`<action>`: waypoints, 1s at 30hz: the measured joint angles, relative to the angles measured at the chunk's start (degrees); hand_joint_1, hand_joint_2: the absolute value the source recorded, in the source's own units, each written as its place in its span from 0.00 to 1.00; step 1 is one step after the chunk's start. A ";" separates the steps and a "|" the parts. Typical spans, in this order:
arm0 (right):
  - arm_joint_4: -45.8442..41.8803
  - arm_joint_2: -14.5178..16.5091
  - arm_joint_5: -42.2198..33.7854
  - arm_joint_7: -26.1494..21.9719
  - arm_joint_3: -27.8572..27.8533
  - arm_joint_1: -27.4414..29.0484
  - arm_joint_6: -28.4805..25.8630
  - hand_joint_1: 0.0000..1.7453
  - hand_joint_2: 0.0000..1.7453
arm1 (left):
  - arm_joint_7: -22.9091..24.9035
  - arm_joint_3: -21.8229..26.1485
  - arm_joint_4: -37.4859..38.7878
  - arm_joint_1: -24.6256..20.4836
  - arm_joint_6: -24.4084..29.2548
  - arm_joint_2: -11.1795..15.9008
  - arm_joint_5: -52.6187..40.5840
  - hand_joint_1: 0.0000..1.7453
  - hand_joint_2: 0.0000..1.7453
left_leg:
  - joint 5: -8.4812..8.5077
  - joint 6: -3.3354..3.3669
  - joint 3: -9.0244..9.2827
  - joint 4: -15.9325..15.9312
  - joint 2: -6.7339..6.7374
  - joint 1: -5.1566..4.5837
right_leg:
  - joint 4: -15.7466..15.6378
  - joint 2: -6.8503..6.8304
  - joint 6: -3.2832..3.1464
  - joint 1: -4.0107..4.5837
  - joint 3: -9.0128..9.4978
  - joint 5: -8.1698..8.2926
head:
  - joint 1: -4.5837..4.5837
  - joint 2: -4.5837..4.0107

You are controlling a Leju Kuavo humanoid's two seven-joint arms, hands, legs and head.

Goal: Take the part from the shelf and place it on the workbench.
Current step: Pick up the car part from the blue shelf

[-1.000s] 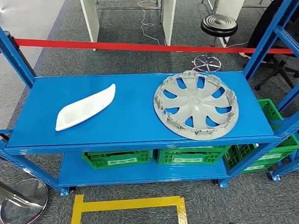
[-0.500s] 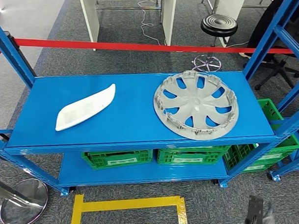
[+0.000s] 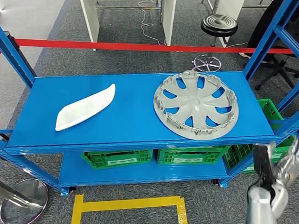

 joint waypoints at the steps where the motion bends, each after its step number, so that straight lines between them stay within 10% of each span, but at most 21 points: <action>1: -0.62 -0.37 1.07 0.45 1.11 -0.93 -0.16 0.00 0.00 | -0.05 0.24 0.09 -0.08 0.16 -0.09 -0.57 0.00 0.00 | 0.00 0.00 0.00 0.00 0.00 0.00 | 0.00 0.00 0.00 0.00 0.00 0.00 | -0.01 0.00; 14: -2.09 -3.15 13.83 7.23 18.21 -15.44 1.57 0.00 0.00 | -0.64 1.73 1.25 -1.43 1.92 -1.20 -7.70 0.00 0.00 | 0.07 0.00 -0.03 0.01 -0.04 0.00 | 0.03 -0.02 -0.01 0.01 -0.02 0.03 | -0.01 0.00; 30: 2.61 -3.35 13.71 12.63 41.38 -27.46 18.71 0.00 0.00 | -0.18 2.01 2.07 -2.33 3.11 -1.60 -12.17 0.00 0.00 | 0.09 -0.01 -0.10 0.02 -0.12 0.01 | 0.06 -0.07 -0.01 0.01 -0.11 0.04 | -0.01 0.00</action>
